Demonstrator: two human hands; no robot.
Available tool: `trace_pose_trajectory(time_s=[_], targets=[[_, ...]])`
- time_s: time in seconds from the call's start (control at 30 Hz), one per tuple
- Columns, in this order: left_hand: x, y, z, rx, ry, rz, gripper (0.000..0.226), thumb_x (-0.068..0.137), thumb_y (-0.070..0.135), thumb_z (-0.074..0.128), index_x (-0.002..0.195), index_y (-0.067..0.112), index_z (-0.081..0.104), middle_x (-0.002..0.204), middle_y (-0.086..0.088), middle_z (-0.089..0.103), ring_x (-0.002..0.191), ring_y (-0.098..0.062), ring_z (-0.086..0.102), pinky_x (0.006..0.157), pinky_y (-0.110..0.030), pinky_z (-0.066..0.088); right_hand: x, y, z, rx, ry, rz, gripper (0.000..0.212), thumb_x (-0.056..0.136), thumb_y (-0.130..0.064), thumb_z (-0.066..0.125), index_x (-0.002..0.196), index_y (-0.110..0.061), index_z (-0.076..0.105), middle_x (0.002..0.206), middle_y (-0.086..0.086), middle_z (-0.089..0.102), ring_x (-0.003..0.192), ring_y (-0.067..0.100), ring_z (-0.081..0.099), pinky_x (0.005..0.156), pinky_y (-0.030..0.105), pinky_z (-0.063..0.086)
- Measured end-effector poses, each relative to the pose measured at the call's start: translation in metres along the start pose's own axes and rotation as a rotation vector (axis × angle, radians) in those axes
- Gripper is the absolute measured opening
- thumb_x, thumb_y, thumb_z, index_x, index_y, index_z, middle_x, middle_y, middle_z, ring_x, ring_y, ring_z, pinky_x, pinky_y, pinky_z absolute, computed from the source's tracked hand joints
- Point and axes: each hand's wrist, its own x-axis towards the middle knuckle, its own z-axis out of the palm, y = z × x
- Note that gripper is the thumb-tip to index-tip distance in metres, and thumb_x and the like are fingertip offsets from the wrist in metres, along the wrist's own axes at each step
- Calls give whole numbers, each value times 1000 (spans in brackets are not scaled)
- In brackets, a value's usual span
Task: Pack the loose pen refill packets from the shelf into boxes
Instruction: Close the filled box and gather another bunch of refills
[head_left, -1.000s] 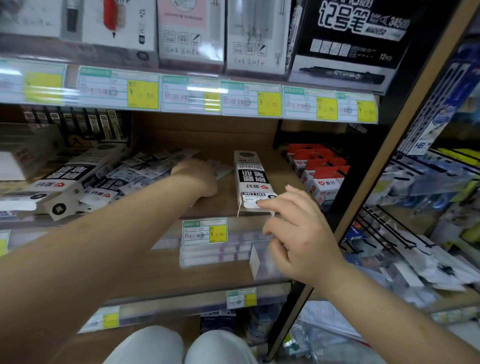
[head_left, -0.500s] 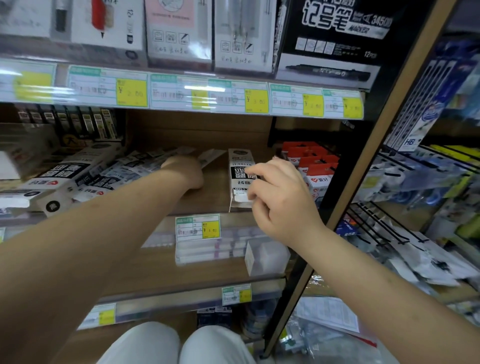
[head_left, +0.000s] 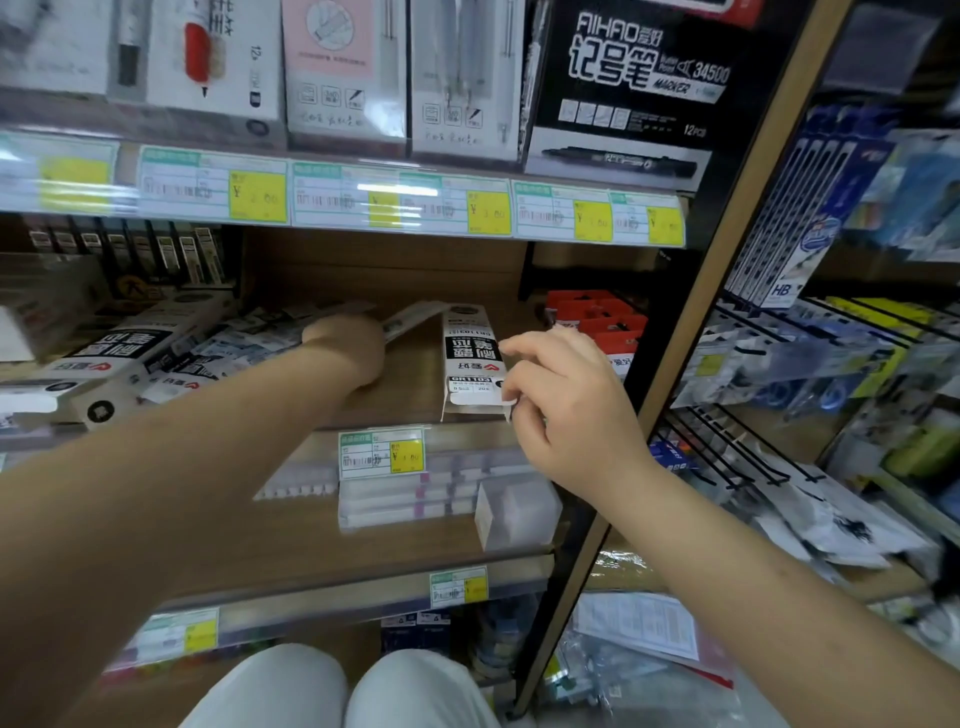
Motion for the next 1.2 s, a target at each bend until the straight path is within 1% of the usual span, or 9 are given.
trace_pose_trajectory(time_s=[0.37, 0.53, 0.6, 0.67, 0.83, 0.97, 1.03, 1.13, 1.2], targets=[[-71, -48, -92, -97, -121, 323, 8, 83, 13, 57, 78, 12, 63, 60, 0, 69, 61, -11, 64, 67, -29, 50, 17, -19, -18, 74, 31, 29, 25, 74, 2, 52, 95, 1, 66, 106, 18, 65, 99, 36, 59, 91, 44, 45], [-112, -44, -107, -86, -481, 510, 8, 90, 16, 53, 88, 17, 60, 66, 6, 73, 58, -4, 68, 58, -15, 48, 37, -60, -25, -132, -239, 15, 68, 77, -43, 68, 134, -12, 46, 134, 10, 54, 128, 27, 45, 111, 47, 24], [-124, -34, -104, -18, -593, 503, 7, 91, 17, 52, 89, 18, 59, 66, 11, 72, 57, -4, 69, 59, -17, 52, 44, -74, -24, -158, -495, 86, 56, 73, -56, 66, 116, -22, 54, 101, 1, 66, 102, 23, 60, 89, 40, 45], [-133, -25, -100, 78, -601, 527, 11, 91, 15, 51, 85, 20, 58, 65, 9, 72, 55, -3, 68, 58, -18, 53, 43, -81, -17, -31, -711, 179, 35, 76, -54, 65, 77, -21, 52, 67, -3, 54, 64, 16, 54, 48, 26, 36], [-150, -15, -87, 252, -167, 621, 17, 86, 34, 60, 86, 26, 45, 70, 12, 50, 62, -8, 50, 52, -22, 39, 17, -75, -6, 220, -822, 448, 37, 85, -36, 63, 57, -21, 43, 51, -3, 45, 49, 12, 46, 44, 26, 29], [-163, -21, -52, -444, 580, 802, 21, 84, 28, 56, 103, 18, 55, 97, 4, 59, 91, -15, 55, 81, -29, 45, -21, -63, -4, 678, -733, 899, 15, 89, -22, 62, 75, -19, 63, 72, 4, 69, 71, 21, 70, 69, 34, 57], [-176, -12, -19, -705, 803, 625, 30, 84, 23, 53, 111, 10, 51, 110, 3, 53, 105, -15, 49, 92, -21, 36, -41, -66, -4, 893, -648, 1028, 8, 90, -15, 61, 87, -14, 68, 71, 2, 72, 65, 14, 70, 60, 26, 55], [-187, 11, 31, -1079, 499, 290, 56, 89, 37, 54, 136, 21, 29, 129, 12, 37, 123, -2, 38, 103, -16, 31, -59, -80, 1, 1132, -551, 1196, 9, 90, -12, 61, 90, -18, 68, 68, 1, 72, 61, 13, 69, 55, 24, 54], [-188, 27, 48, -1421, 154, 119, 52, 89, 40, 52, 134, 19, 40, 121, 9, 57, 105, 3, 56, 86, -14, 46, -64, -89, 6, 1223, -531, 1227, 14, 90, -11, 59, 92, -22, 68, 75, 1, 74, 68, 14, 70, 61, 26, 55]])
